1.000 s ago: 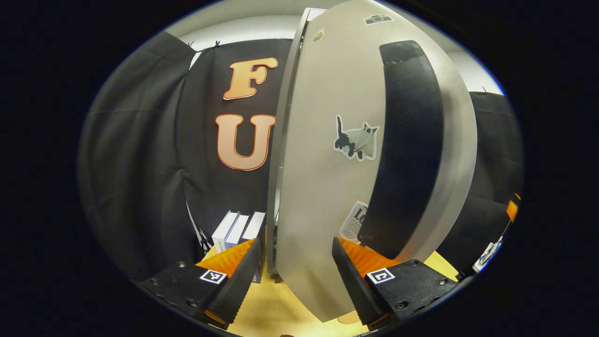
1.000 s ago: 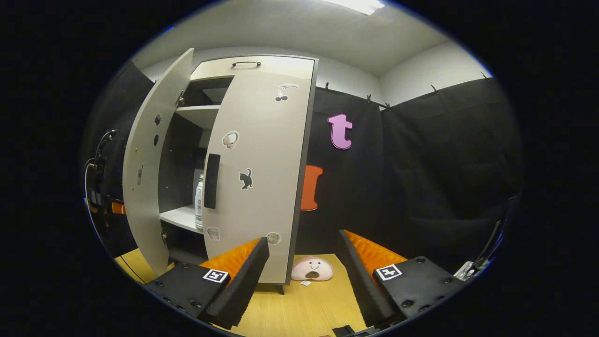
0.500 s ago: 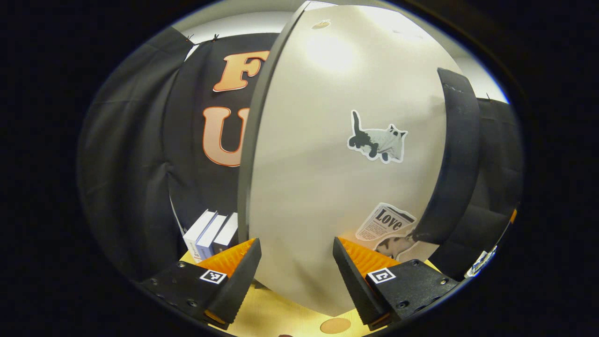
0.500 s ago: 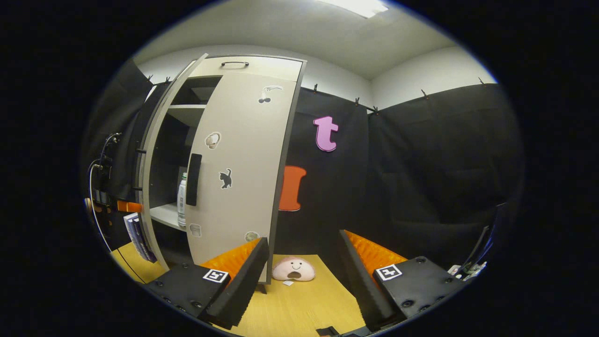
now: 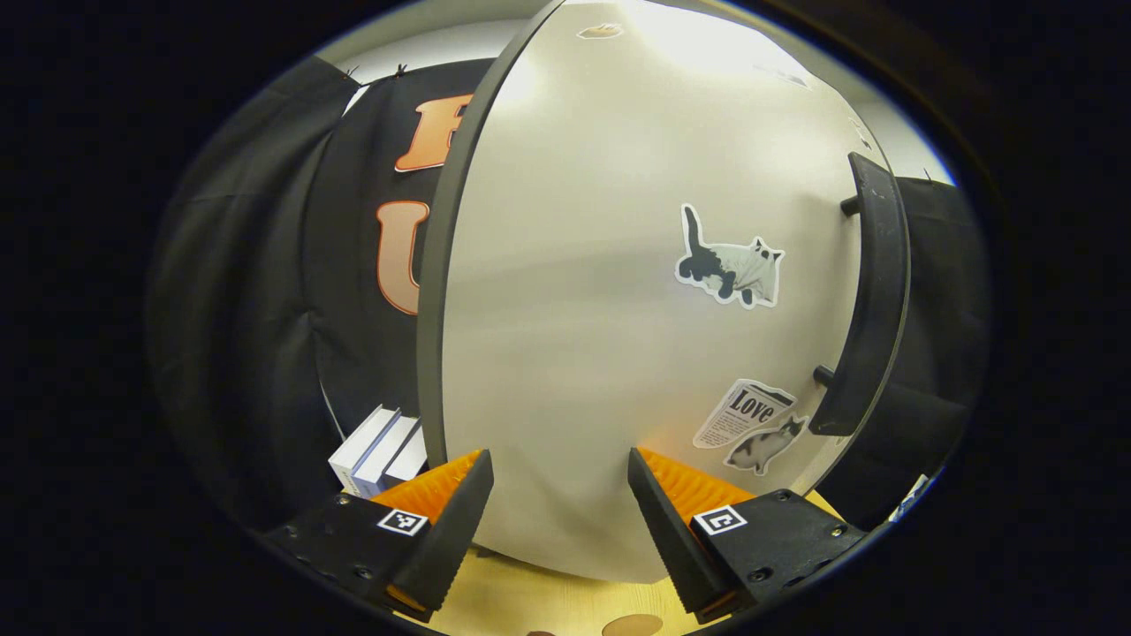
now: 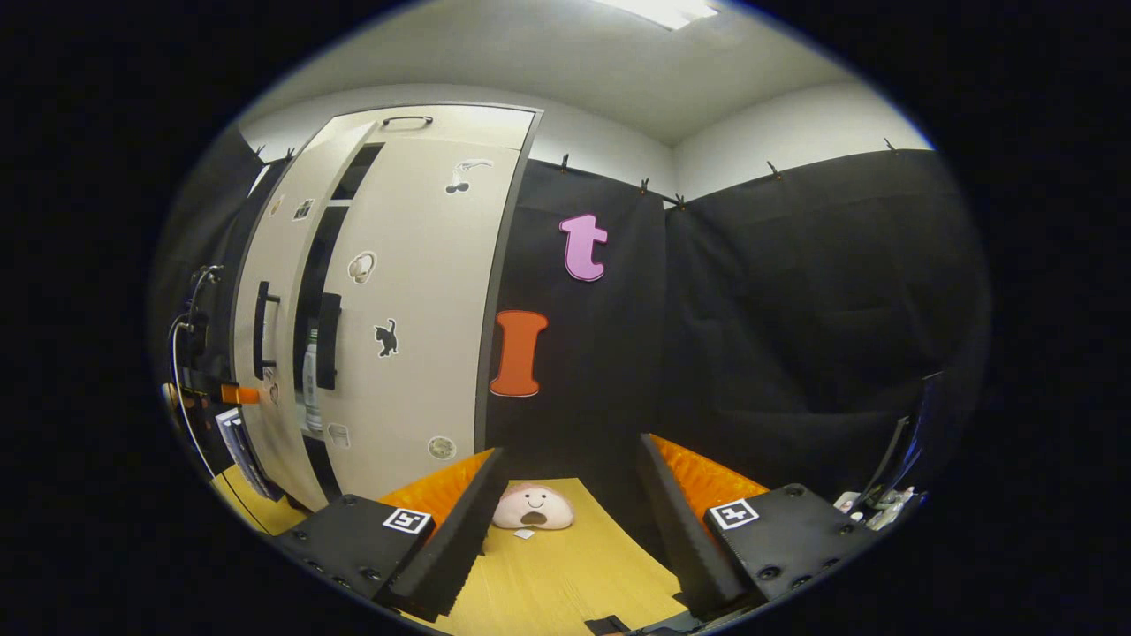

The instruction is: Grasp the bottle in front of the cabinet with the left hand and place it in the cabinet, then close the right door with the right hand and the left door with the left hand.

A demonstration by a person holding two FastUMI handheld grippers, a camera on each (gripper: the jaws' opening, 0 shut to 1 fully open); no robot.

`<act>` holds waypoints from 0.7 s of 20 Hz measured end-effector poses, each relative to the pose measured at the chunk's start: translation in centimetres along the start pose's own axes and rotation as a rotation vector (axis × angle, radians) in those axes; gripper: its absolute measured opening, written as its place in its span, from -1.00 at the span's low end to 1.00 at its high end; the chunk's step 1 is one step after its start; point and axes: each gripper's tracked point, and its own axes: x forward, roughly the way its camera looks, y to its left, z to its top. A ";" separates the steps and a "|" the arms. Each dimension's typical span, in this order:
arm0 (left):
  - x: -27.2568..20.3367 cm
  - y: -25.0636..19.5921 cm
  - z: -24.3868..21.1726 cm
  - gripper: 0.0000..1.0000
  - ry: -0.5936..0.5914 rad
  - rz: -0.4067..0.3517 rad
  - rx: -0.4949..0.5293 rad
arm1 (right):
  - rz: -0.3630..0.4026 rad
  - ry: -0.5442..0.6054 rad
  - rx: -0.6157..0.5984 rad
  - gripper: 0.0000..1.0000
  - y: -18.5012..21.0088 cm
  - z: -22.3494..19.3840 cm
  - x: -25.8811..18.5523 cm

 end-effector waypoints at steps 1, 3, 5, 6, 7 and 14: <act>0.3 0.0 0.1 0.89 0.001 0.003 0.004 | -0.001 0.002 0.004 0.96 0.0 0.0 0.2; 0.9 -0.1 0.2 0.89 0.003 0.008 0.014 | 0.014 0.014 0.020 0.96 0.3 0.0 0.7; 1.5 -0.3 0.3 0.89 0.012 0.009 0.007 | 0.040 0.029 0.039 0.96 1.1 -0.1 1.4; 1.6 -0.4 0.3 0.89 0.017 0.014 -0.006 | 0.053 0.038 0.046 0.96 1.4 -0.2 1.8; 2.0 -0.3 0.3 0.89 0.022 0.021 -0.016 | 0.069 0.044 0.056 0.96 1.7 -0.2 2.0; -1.9 -0.1 0.4 0.89 0.065 -0.005 -0.062 | 0.147 0.033 0.126 0.97 2.2 2.6 3.2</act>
